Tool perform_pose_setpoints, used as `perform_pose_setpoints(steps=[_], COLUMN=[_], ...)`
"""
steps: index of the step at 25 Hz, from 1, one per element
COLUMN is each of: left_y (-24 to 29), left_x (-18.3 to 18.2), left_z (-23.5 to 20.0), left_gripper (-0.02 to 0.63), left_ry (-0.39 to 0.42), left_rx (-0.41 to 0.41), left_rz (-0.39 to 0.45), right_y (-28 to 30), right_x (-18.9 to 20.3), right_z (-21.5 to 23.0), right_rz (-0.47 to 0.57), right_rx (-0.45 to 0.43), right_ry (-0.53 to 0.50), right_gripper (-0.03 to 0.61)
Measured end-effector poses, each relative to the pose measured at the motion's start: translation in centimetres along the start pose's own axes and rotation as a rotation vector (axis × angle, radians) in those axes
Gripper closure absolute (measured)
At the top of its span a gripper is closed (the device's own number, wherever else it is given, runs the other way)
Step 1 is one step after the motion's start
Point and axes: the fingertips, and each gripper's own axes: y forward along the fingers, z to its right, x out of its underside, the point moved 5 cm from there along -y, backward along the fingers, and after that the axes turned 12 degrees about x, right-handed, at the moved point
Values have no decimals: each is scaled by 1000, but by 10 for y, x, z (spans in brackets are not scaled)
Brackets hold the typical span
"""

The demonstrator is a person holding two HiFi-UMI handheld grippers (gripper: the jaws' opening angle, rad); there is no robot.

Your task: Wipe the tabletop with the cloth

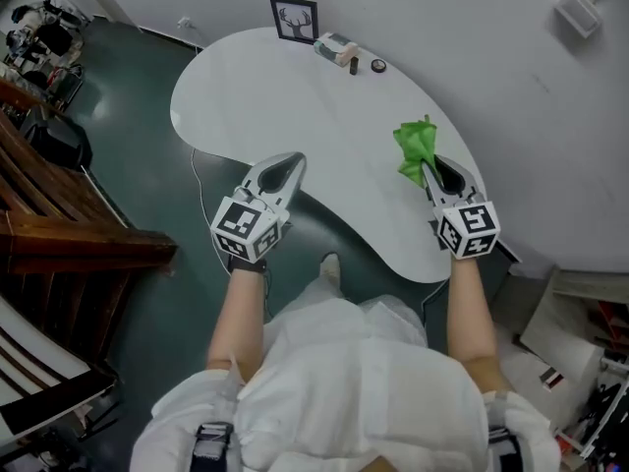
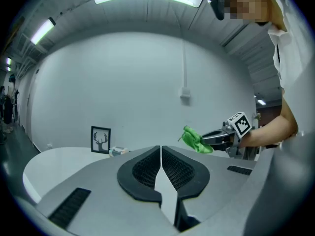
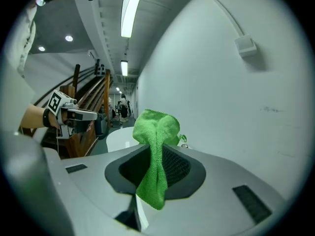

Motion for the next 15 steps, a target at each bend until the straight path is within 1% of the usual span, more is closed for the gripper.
perform_pose_setpoints(steps=[4,7,11,15], left_y=[34,61,90,115], left_x=[8,22,38,56], left_z=[-30,-44,-58,-69], left_gripper=[594,594,595,594], left_ry=[-1,-28,-59,-93], left_rx=[16,15,-10,-54], left_rz=[-18,-45,-75,-107], right_y=[63,103,151,193], right_x=[7,23,49,72], right_z=[17,39,67,92], right_rz=[-76,-159,-250,-314], right_rx=[-13,-18,-32,-59], right_ry=[-44,-91,-146,-171], right_gripper=[509,509,509,509])
